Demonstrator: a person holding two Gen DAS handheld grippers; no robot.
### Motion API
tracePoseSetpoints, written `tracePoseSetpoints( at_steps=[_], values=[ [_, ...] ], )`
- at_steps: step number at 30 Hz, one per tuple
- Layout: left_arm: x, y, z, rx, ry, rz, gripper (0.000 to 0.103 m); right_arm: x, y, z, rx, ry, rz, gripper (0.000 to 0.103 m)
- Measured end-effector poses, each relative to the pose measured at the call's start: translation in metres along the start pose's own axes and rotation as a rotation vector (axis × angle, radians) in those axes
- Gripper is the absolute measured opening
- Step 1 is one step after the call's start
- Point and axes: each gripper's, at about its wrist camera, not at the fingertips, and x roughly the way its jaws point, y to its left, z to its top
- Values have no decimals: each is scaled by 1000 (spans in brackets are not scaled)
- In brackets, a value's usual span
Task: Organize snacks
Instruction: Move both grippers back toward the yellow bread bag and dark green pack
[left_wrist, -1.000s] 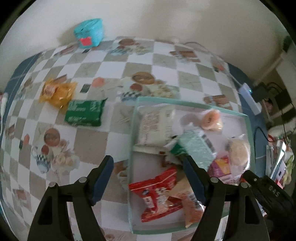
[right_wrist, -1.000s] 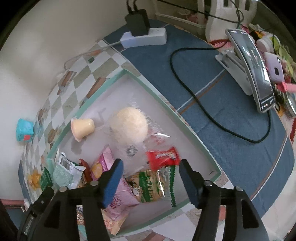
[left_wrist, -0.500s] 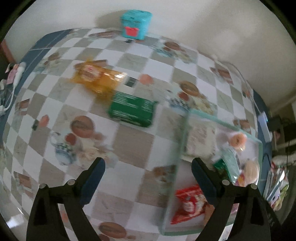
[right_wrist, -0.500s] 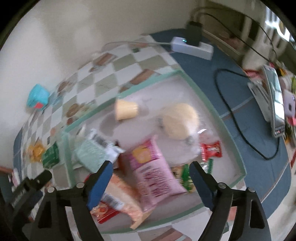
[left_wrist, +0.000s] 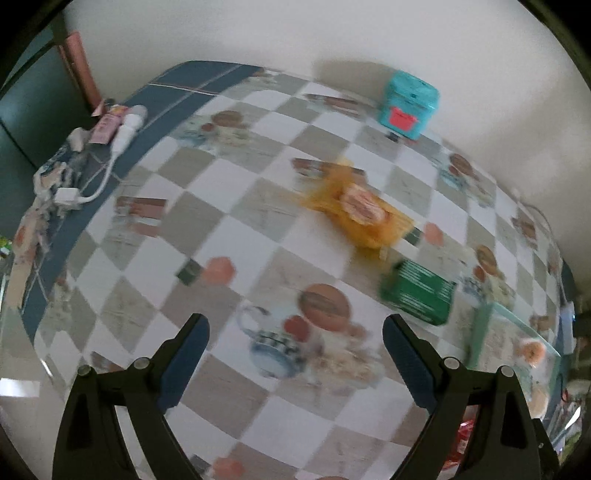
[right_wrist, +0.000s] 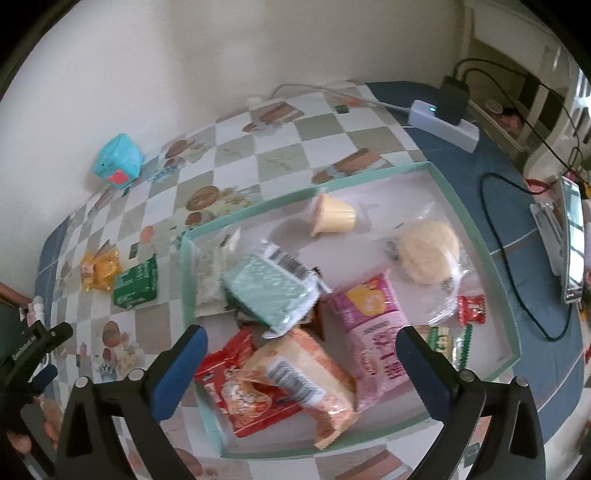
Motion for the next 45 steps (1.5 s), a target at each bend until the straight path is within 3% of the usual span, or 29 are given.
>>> tracePoseSetpoints(
  at_steps=[20,29,45],
  values=[
    [4,68,22,-121,-1,-10,95,11,75,-24,-142,32,18,103],
    [10,96,27,-169,8,5,95,15,112,-30,-182,38,65,103],
    [28,84,38,-148,48,-32,95,24,157,-15,-203,-4,116,103]
  ],
)
